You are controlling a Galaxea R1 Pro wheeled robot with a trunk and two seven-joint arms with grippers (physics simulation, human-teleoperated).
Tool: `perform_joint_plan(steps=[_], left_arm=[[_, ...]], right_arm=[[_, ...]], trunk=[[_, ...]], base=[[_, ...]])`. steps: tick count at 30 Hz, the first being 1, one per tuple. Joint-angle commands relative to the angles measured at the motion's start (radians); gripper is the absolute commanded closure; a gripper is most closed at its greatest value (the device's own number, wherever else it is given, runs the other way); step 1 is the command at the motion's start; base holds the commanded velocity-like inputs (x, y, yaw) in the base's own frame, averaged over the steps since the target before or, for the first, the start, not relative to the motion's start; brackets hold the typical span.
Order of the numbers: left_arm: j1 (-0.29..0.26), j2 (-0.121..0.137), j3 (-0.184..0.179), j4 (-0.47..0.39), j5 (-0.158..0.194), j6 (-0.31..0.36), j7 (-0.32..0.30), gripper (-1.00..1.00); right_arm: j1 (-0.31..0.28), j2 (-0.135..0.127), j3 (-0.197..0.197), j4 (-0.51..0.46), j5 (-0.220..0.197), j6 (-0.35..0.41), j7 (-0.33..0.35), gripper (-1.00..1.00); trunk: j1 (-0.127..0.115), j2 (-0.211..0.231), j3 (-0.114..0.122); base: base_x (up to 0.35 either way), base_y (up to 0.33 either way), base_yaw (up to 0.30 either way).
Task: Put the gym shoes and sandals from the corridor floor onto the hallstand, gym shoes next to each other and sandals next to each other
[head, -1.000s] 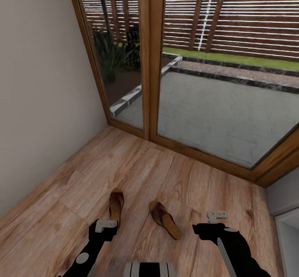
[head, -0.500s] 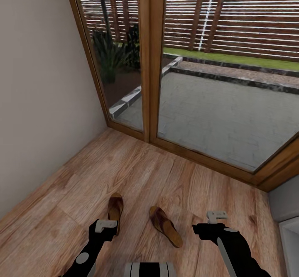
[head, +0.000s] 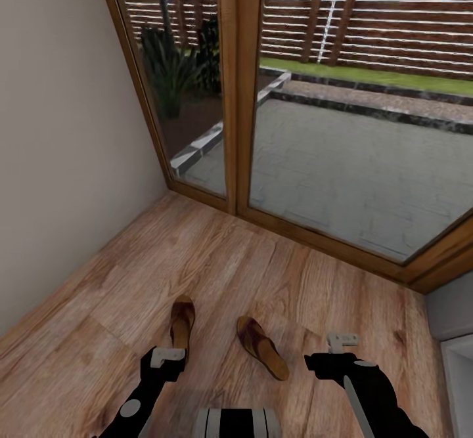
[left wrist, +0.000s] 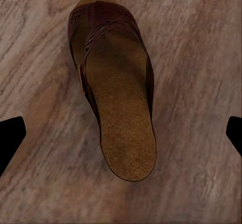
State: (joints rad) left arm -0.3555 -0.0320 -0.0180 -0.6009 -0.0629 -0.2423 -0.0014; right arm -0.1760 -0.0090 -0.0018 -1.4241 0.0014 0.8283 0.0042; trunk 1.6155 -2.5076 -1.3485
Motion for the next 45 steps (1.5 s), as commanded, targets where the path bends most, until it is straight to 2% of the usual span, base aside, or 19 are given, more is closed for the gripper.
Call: perform_joint_plan(steps=[1,30,45], left_arm=[[0.0,0.0,0.001,0.001,-0.006,-0.003,0.0,-1.0],[0.0,0.0,0.001,-0.004,-0.008,-0.003,0.0,-1.0],[0.0,0.0,0.001,-0.007,-0.008,-0.003,0.0,-1.0]], right_arm=[[0.0,0.0,0.0,-0.001,0.0,0.005,0.0,-1.0],[0.0,0.0,0.0,-0.001,0.0,0.005,0.0,-1.0],[0.0,0.0,0.0,-0.001,0.0,0.005,0.0,-1.0]], trunk=[[0.0,-0.001,-0.006],[0.013,-0.007,-0.166],[0.013,-0.007,-0.18]], base=[[0.0,0.0,0.0],[0.0,0.0,0.0],[0.037,0.0,0.0]])
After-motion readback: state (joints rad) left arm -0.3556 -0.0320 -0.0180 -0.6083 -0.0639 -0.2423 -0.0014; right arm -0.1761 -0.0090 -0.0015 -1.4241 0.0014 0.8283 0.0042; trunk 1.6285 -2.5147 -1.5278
